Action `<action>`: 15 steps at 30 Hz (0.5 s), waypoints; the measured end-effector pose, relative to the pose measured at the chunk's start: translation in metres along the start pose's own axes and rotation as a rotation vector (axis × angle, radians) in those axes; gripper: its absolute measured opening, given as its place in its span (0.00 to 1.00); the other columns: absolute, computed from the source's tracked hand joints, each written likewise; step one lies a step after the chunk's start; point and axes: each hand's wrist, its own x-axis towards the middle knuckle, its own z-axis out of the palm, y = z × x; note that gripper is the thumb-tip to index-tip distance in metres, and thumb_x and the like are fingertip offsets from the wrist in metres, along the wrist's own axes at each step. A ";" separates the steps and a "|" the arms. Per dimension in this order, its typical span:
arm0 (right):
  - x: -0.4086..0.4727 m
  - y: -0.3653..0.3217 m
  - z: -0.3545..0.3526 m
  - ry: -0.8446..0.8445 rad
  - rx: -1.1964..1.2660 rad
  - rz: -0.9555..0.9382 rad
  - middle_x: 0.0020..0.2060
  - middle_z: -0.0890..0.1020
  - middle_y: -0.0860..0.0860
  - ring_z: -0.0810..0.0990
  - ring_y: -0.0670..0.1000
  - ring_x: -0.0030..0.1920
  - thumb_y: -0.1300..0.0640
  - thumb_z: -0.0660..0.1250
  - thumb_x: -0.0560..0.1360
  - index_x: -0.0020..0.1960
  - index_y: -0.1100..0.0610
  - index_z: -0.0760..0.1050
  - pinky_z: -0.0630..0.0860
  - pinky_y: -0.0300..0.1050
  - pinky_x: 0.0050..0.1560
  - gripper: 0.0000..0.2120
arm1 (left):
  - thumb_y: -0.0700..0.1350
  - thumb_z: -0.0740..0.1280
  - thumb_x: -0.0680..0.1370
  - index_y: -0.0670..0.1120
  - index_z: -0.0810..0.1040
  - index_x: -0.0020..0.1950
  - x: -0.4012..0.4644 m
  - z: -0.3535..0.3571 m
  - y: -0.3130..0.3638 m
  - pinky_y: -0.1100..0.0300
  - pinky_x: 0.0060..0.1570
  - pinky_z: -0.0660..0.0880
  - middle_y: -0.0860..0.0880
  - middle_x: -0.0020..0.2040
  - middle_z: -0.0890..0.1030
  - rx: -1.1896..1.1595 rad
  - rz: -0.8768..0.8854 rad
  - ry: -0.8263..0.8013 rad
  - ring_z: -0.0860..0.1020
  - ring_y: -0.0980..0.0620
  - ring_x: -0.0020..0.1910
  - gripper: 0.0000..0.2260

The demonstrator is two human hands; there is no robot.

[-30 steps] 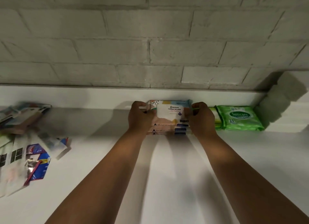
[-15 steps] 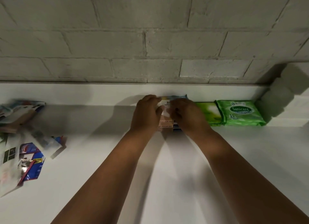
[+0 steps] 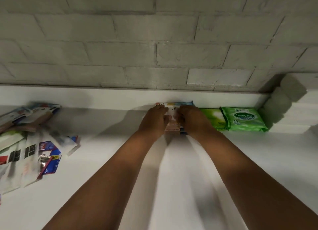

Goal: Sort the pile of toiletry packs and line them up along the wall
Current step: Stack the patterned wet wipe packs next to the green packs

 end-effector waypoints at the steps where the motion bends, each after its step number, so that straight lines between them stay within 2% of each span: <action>1: -0.003 -0.005 -0.003 -0.019 -0.031 0.004 0.56 0.81 0.56 0.78 0.55 0.56 0.58 0.62 0.78 0.58 0.58 0.79 0.72 0.41 0.57 0.12 | 0.46 0.61 0.80 0.43 0.71 0.69 -0.006 -0.006 0.000 0.56 0.70 0.61 0.45 0.71 0.69 0.019 0.019 -0.007 0.65 0.47 0.71 0.18; 3: -0.011 -0.011 -0.005 -0.012 -0.045 -0.017 0.66 0.75 0.55 0.73 0.55 0.65 0.54 0.63 0.78 0.67 0.56 0.73 0.67 0.44 0.67 0.18 | 0.46 0.60 0.79 0.45 0.71 0.68 -0.017 -0.016 -0.004 0.53 0.67 0.65 0.46 0.71 0.69 0.060 0.042 0.002 0.66 0.46 0.69 0.18; 5: -0.024 -0.022 -0.009 0.003 -0.036 -0.066 0.68 0.72 0.56 0.69 0.56 0.68 0.52 0.65 0.77 0.69 0.56 0.71 0.64 0.47 0.70 0.22 | 0.47 0.60 0.79 0.47 0.71 0.67 -0.038 -0.028 -0.010 0.52 0.63 0.68 0.48 0.70 0.69 0.099 0.009 0.024 0.67 0.45 0.67 0.17; 7: -0.038 -0.040 -0.010 0.032 -0.027 -0.150 0.65 0.75 0.58 0.73 0.59 0.65 0.54 0.68 0.75 0.66 0.58 0.74 0.68 0.50 0.67 0.21 | 0.51 0.61 0.79 0.48 0.71 0.68 -0.062 -0.041 -0.022 0.52 0.64 0.67 0.48 0.70 0.69 0.142 -0.046 0.069 0.67 0.45 0.68 0.18; 10: -0.054 -0.068 -0.003 0.049 -0.012 -0.243 0.56 0.81 0.59 0.77 0.61 0.56 0.54 0.69 0.73 0.61 0.57 0.78 0.74 0.48 0.56 0.18 | 0.61 0.57 0.78 0.48 0.71 0.69 -0.096 -0.062 -0.042 0.53 0.68 0.63 0.47 0.71 0.69 0.185 -0.136 0.103 0.64 0.46 0.71 0.25; 12: -0.063 -0.093 0.003 0.013 0.022 -0.247 0.59 0.79 0.56 0.76 0.59 0.58 0.50 0.67 0.73 0.63 0.53 0.76 0.74 0.48 0.58 0.20 | 0.59 0.59 0.78 0.50 0.69 0.70 -0.120 -0.079 -0.056 0.52 0.68 0.62 0.48 0.72 0.67 0.206 -0.196 0.121 0.61 0.47 0.72 0.23; 15: -0.075 -0.134 0.014 -0.032 0.015 -0.288 0.65 0.74 0.54 0.71 0.57 0.65 0.46 0.66 0.75 0.69 0.51 0.70 0.68 0.48 0.65 0.24 | 0.59 0.59 0.78 0.51 0.67 0.71 -0.154 -0.105 -0.077 0.51 0.67 0.62 0.49 0.73 0.65 0.220 -0.271 0.163 0.60 0.47 0.72 0.23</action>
